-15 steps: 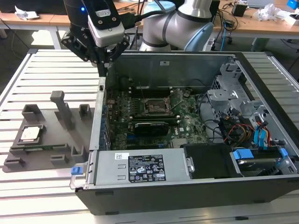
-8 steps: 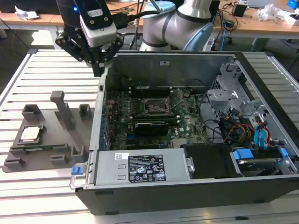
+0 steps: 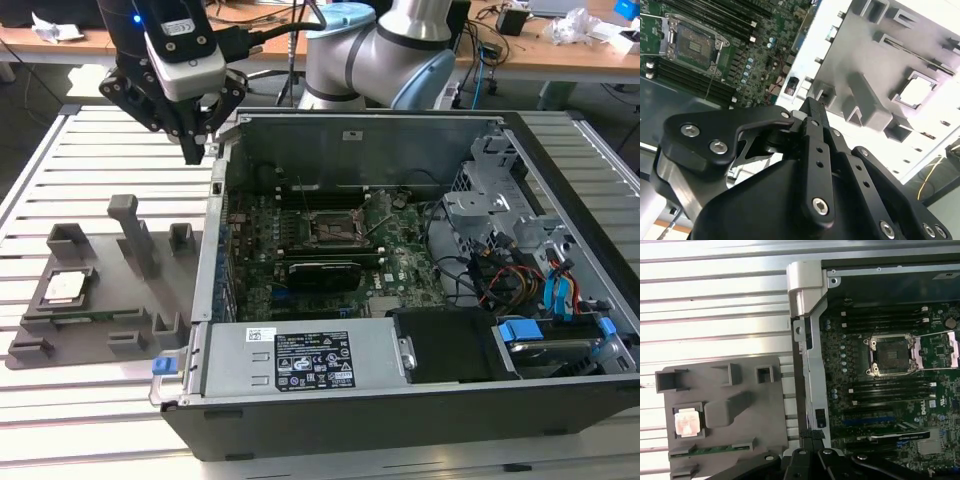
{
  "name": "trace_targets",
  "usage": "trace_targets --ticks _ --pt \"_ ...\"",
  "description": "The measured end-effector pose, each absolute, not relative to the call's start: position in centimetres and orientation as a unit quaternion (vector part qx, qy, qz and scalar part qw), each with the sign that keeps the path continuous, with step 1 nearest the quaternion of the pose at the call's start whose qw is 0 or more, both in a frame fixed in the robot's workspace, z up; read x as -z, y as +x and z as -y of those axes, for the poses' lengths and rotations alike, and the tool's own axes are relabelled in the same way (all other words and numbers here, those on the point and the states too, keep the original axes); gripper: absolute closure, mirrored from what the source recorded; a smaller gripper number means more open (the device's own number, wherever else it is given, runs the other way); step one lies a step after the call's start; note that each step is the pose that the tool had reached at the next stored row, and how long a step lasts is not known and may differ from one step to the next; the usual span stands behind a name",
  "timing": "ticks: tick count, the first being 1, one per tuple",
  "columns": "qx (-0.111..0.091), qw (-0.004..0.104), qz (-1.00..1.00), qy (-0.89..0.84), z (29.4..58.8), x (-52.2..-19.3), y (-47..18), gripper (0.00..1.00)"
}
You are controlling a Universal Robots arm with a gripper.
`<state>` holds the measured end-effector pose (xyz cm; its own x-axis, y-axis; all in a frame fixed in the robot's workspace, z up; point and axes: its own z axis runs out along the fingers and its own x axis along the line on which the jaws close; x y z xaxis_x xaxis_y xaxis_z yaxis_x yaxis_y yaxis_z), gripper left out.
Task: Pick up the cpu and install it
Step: 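Reach for the cpu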
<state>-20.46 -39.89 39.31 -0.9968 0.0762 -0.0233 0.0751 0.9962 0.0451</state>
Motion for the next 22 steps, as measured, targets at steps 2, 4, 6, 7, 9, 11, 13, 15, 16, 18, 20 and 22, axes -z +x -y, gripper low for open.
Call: trace_targets --ticks 2,4,6,7,9,11,13,15,16,18,20,22 --pt "-0.022 0.013 -0.999 0.038 39.9 -39.3 -20.9 0.89" --pt "-0.022 0.013 -0.999 0.038 39.9 -39.3 -21.2 0.89" --pt "-0.022 0.013 -0.999 0.038 39.9 -39.3 -21.5 0.89" --pt "-0.022 0.013 -0.999 0.038 39.9 -39.3 -21.7 0.89" --pt "-0.022 0.012 -0.999 0.038 39.9 -39.3 -22.0 0.89" --pt "-0.022 0.012 -0.999 0.038 39.9 -39.3 -22.4 0.89" --pt "-0.022 0.013 -0.999 0.038 39.9 -39.3 -22.9 0.89" --pt "-0.022 0.013 -0.999 0.038 39.9 -39.3 -23.1 0.89" --pt "-0.022 0.013 -0.999 0.038 39.9 -39.3 -23.3 0.89" --pt "-0.022 0.013 -0.999 0.038 39.9 -39.3 -23.5 0.89" --pt "-0.022 0.013 -0.999 0.038 39.9 -39.3 -23.9 0.89" --pt "-0.022 0.012 -0.999 0.038 39.9 -39.3 -24.2 0.89"
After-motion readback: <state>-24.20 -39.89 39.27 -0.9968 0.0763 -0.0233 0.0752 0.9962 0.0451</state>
